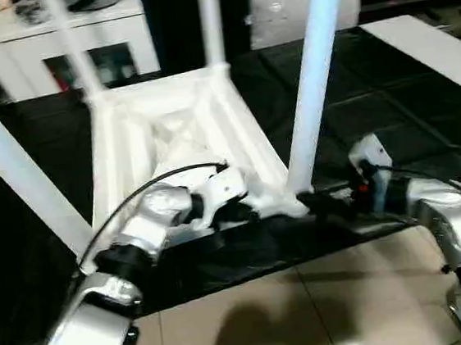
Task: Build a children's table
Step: Rotate leg to tighten
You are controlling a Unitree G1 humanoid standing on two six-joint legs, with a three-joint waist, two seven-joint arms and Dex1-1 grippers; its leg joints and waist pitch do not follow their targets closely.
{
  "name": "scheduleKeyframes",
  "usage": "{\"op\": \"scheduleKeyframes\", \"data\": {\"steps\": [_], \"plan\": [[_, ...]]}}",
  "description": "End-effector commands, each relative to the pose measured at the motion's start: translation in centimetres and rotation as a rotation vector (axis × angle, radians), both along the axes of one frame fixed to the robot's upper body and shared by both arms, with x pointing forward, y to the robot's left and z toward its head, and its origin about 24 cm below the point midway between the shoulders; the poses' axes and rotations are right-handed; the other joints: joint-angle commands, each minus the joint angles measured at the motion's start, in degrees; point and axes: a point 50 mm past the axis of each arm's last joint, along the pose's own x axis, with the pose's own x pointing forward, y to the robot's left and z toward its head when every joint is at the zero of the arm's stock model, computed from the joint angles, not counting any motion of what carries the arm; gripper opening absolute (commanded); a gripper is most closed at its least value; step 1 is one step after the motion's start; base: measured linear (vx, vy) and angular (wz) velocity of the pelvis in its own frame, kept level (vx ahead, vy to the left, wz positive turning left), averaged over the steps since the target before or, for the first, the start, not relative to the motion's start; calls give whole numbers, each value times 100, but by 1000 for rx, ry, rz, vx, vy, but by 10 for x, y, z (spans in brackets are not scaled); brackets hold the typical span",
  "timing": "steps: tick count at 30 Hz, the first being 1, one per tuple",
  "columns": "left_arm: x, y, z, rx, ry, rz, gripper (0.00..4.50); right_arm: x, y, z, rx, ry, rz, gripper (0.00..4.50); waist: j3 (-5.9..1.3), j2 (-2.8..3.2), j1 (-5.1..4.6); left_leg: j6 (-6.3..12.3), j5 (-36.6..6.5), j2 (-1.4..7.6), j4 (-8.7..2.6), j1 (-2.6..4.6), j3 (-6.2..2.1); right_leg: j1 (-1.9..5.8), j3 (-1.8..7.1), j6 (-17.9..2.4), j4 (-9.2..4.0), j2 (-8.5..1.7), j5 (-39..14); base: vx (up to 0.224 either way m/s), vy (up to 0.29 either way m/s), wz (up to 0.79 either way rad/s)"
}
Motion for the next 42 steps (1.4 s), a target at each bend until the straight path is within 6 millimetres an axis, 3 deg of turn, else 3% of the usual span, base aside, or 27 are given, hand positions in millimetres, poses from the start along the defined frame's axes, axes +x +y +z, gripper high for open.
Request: {"op": "scheduleKeyframes", "data": {"steps": [1, 3, 6, 7, 12, 13, 25, 30, 33, 36, 39, 41, 42], "plan": [[-7, -9, 1, 41, -24, -136, 0, -1, 1, 4, -1, -5, 74, 423, -455, -95, 30, 753, -524, 285, -346, 30, -70, 379, 374, -900, -363, -428, -1454, 0, 0, 0], [-10, -8, -1, 59, -18, -184, 0, -4, 1, 4, 12, 20, 136, 390, -454, -101, 76, 756, -533, 296, -351, 37, -67, 377, 379, -928, -351, -432, -1432, 0, 0, 0], [-17, -8, -2, 78, 3, -286, 0, -13, 2, 3, -11, 62, 270, 390, -442, -134, 140, 724, -567, 307, -362, 40, -67, 374, 384, -885, -362, -444, -1576, 0, 0, 0], [-18, -8, -2, 78, 6, -297, 0, -13, 2, 2, -13, 65, 278, 358, -442, -129, 161, 701, -570, 307, -364, 47, -66, 373, 388, -862, -367, -452, -1639, 0, 0, 0], [-27, -9, -2, 92, 38, -406, 0, -14, 4, 1, -16, 81, 339, 337, -446, -140, 171, 656, -546, 314, -370, 38, -71, 369, 394, -879, -355, -455, -1634, 0, 0, 0], [-28, -9, -3, 95, 39, -416, 0, -14, 5, 1, -12, 86, 348, 305, -450, -136, 178, 654, -528, 316, -367, 39, -70, 370, 397, -888, -351, -457, -1604, 0, 0, 0], [-28, -8, -4, 96, 45, -418, 0, -20, 13, -3, 32, 158, 445, 209, -449, -144, 211, 605, -541, 315, -370, 42, -76, 365, 390, -801, -362, -445, -1719, 0, 0, 0], [-26, -8, -3, 36, 90, -331, 0, -18, 16, -4, 71, 174, 384, 204, -446, -145, 207, 594, -533, 319, -374, 32, -82, 375, 386, -834, -352, -455, -1716, 0, 0, 0], [-23, -10, -2, 2, 102, -255, 0, -11, 19, -8, 68, 165, 264, 204, -414, -149, 162, 535, -640, 308, -390, 34, -74, 367, 375, -775, -395, -448, -1964, 0, 0, 0], [-20, -15, -1, -32, 113, -160, 0, 2, 25, -14, 37, 120, 67, 203, -369, -160, 70, 327, -868, 245, -400, 52, -79, 362, 326, -486, -515, -451, -2726, 0, 0, 0], [-18, -26, 3, -92, 123, -67, 0, 15, 32, -19, 26, 116, -124, 200, -332, -155, -167, 139, -1221, 207, -401, 52, -116, 373, 225, -243, -620, -431, -3258, 0, 0, 0], [-16, -37, 5, -121, 116, -12, 0, 22, 39, -21, 37, 122, -227, 199, -330, -155, -342, 148, -1385, 155, -356, 47, -127, 370, 175, -110, -690, -427, -3457, 0, 0, 0], [-16, -42, 6, -136, 114, 18, 0, 27, 43, -21, 43, 122, -285, 199, -332, -142, -366, 162, -1396, 145, -345, 59, -123, 356, 167, -94, -704, -426, -3478, 0, 0, 0]]}}
